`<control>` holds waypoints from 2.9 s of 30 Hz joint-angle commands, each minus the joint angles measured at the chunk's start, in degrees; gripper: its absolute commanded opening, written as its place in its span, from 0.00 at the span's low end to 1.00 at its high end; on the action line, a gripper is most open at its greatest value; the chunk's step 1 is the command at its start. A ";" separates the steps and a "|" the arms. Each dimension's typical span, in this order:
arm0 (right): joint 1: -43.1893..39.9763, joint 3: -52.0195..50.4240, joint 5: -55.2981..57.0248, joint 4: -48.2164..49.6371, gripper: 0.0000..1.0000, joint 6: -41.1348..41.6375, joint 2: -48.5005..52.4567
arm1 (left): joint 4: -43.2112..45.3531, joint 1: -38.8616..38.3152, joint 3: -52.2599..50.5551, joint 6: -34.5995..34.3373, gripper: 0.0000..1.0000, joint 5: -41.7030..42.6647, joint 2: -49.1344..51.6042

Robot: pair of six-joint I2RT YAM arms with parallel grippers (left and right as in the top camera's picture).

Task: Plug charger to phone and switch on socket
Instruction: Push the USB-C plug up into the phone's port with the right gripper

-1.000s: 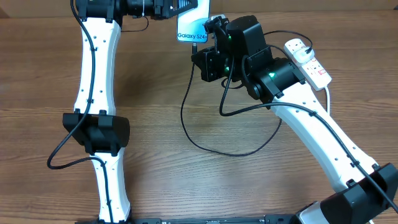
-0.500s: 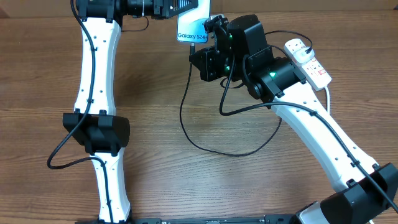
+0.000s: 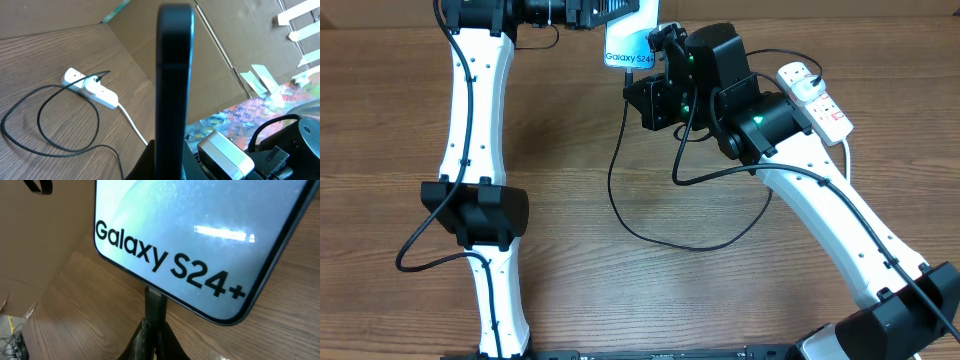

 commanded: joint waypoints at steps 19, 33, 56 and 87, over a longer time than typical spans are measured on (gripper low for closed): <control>-0.39 1.07 -0.28 1.01 0.04 0.22 -0.44 | 0.44 0.26 1.09 2.84 0.04 2.78 -1.29; -0.39 1.07 -0.79 0.96 0.04 0.20 -0.44 | 0.46 0.26 1.09 3.50 0.04 2.75 -1.29; -2.54 1.07 -3.50 0.39 0.04 0.24 -0.44 | 0.44 0.31 1.09 3.65 0.04 2.86 -1.29; -2.54 1.05 -1.33 7.87 0.04 3.21 -0.44 | -1.49 0.24 1.09 2.78 0.04 5.44 -1.29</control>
